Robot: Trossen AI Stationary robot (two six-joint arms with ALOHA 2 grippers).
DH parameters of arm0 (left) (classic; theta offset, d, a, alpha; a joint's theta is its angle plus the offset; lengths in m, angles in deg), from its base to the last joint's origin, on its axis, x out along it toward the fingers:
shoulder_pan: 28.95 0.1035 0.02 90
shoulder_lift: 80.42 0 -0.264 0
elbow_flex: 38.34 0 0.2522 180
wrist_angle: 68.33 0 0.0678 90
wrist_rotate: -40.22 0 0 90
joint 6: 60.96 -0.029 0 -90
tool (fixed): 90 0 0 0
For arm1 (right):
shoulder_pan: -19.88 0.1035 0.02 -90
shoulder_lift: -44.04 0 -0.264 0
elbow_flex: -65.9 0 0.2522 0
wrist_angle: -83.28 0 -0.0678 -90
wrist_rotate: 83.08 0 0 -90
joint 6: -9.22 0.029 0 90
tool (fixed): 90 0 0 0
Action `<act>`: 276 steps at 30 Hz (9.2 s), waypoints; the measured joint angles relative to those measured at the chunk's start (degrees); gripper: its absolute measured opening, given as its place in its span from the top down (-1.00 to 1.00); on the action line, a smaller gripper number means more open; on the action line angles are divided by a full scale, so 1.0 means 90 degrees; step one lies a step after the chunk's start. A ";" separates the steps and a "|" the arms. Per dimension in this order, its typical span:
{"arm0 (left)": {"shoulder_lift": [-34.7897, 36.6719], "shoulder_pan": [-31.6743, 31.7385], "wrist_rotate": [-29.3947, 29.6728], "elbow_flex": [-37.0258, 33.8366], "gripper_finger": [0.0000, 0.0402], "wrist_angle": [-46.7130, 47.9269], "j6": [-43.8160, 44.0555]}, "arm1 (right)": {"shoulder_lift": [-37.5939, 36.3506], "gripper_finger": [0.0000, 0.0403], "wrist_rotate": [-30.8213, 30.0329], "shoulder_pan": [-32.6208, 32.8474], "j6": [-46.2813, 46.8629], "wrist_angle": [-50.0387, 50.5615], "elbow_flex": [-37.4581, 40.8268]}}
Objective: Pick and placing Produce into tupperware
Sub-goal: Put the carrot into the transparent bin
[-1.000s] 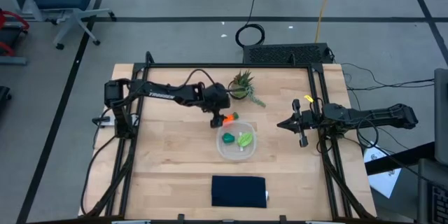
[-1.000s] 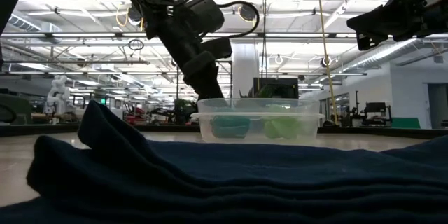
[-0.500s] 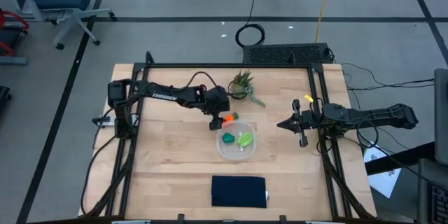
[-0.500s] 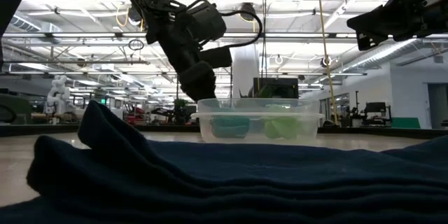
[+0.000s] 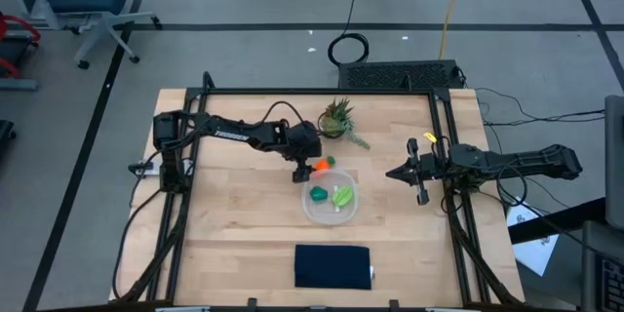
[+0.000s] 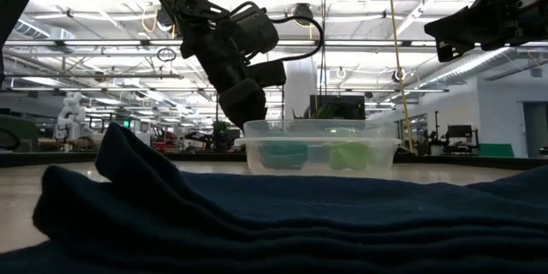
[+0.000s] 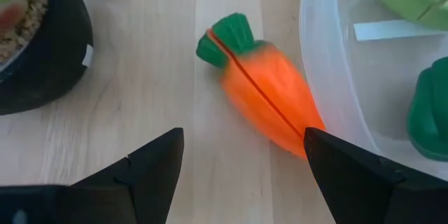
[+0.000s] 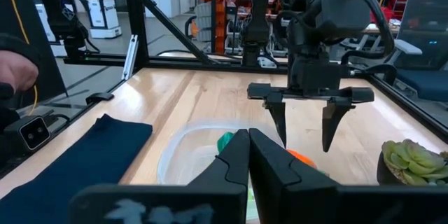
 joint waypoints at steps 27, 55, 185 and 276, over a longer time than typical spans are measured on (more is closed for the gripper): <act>0.0000 0.0049 -0.0447 0.0002 -0.48 -0.0273 -0.0503 | 0.0000 1.00 0.0000 0.0000 -0.0012 0.0000 0.0000; -0.0500 0.0182 -0.0838 0.0010 -0.48 -0.0378 -0.3093 | 0.0022 1.00 0.0000 0.0001 -0.0036 -0.0002 0.0000; 0.4549 0.0335 -0.1178 0.0053 0.35 0.1754 -0.2111 | 0.0022 1.00 0.0033 -0.0264 0.0334 -0.1122 0.0675; 0.0789 -0.2373 0.0576 0.0051 0.35 -0.0207 0.2906 | 0.0024 1.00 0.0034 -0.0263 0.0486 -0.1141 0.0670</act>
